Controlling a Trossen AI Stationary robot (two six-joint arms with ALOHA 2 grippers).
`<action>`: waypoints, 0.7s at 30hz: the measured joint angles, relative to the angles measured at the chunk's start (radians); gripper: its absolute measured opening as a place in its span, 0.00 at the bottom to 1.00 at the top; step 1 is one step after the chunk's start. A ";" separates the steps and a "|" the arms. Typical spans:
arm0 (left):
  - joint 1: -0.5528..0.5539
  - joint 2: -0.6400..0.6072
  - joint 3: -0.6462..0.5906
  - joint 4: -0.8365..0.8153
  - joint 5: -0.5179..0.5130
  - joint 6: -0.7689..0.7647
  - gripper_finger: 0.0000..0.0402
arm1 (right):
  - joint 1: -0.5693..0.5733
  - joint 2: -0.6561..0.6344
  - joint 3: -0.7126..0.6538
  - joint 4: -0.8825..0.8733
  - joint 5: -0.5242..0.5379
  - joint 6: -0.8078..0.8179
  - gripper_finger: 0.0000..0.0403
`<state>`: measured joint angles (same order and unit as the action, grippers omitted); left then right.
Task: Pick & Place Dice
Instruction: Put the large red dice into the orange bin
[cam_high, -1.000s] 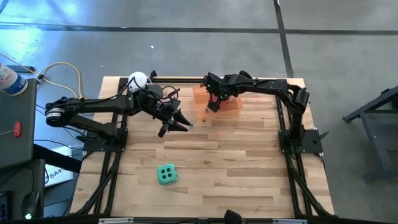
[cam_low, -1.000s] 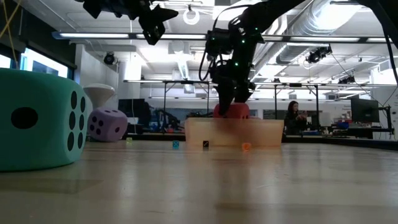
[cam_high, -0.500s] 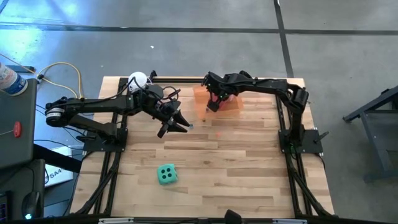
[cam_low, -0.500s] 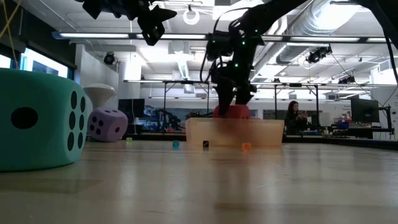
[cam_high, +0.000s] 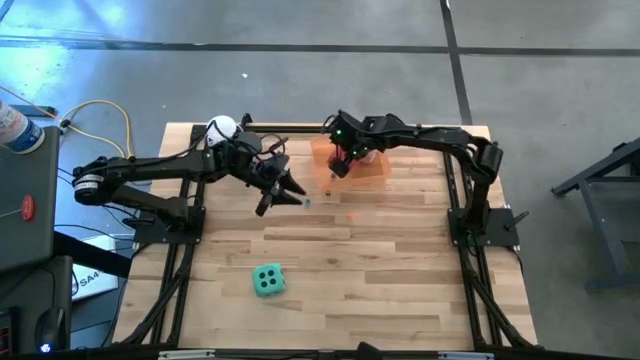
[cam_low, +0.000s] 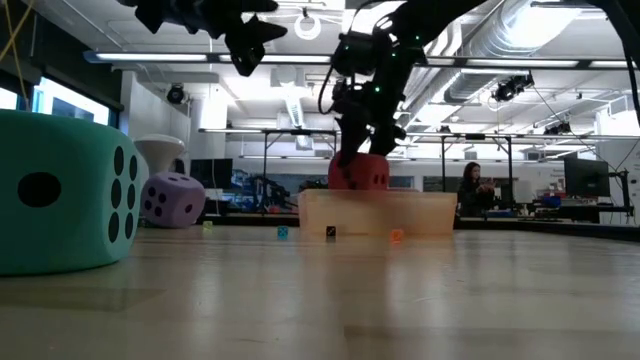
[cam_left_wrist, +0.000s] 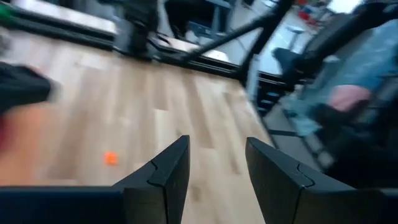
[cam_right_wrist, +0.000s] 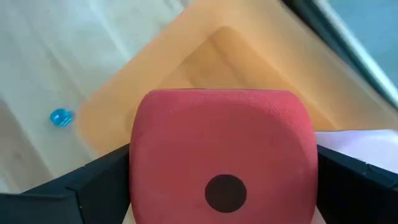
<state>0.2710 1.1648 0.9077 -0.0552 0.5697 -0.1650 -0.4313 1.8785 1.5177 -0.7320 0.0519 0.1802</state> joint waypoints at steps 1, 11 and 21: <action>0.014 0.000 0.000 0.008 -0.010 0.030 0.38 | 0.003 0.000 0.000 -0.006 -0.012 0.000 0.99; 0.124 0.187 0.002 0.233 -0.472 0.298 0.38 | 0.041 -0.004 -0.001 -0.039 -0.003 -0.027 0.99; 0.146 0.394 0.000 0.482 -0.312 0.271 0.38 | 0.071 -0.004 -0.001 -0.020 -0.003 -0.029 0.99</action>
<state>0.4174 1.5588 0.9077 0.4269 0.2577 0.1059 -0.3604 1.8748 1.5166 -0.7522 0.0493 0.1513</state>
